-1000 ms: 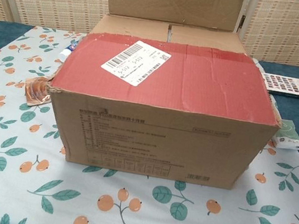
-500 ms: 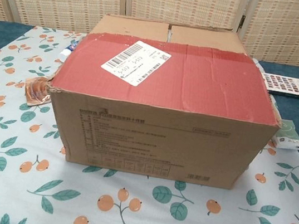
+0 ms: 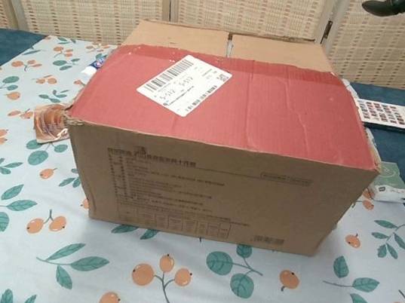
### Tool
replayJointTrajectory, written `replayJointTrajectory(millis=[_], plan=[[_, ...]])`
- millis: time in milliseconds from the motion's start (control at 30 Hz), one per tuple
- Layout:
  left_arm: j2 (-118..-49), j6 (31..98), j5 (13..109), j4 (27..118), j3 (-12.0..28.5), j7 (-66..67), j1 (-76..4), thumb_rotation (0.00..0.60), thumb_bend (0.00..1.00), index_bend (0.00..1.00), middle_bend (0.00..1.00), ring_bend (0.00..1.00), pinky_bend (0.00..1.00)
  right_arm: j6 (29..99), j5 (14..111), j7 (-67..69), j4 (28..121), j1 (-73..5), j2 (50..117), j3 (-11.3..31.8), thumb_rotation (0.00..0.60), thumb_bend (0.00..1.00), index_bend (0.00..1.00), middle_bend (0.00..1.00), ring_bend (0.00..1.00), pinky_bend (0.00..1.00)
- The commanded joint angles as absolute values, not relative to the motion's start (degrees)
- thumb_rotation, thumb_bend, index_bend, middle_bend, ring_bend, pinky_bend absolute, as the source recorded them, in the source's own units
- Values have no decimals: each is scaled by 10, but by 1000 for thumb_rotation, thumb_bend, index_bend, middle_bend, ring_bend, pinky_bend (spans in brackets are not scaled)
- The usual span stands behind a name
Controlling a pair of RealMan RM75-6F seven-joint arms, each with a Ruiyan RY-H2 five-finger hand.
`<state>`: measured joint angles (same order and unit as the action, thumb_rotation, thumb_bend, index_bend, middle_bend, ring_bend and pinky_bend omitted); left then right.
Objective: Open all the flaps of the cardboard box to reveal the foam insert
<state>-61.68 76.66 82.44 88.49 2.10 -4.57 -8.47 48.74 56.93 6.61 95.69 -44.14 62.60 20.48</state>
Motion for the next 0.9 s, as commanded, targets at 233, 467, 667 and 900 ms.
replayJointTrajectory(millis=[233, 467, 667, 900], plan=[[-608, 744, 834, 880, 13, -85, -95, 600, 385, 114, 108, 75, 0, 382, 790, 553, 925, -389, 600, 213, 600, 445, 98, 89, 147, 183], [-605, 737, 834, 872, 12, -110, -98, 600, 385, 103, 108, 73, 0, 382, 899, 734, 870, -414, 605, 175, 600, 445, 130, 141, 193, 211], [-608, 733, 829, 868, 14, -113, -100, 600, 385, 103, 108, 78, 0, 394, 958, 882, 825, -448, 610, 126, 600, 444, 138, 149, 210, 219], [-604, 723, 836, 869, 10, -130, -106, 600, 385, 103, 108, 76, 0, 430, 999, 991, 781, -482, 624, 75, 600, 445, 146, 155, 237, 247]])
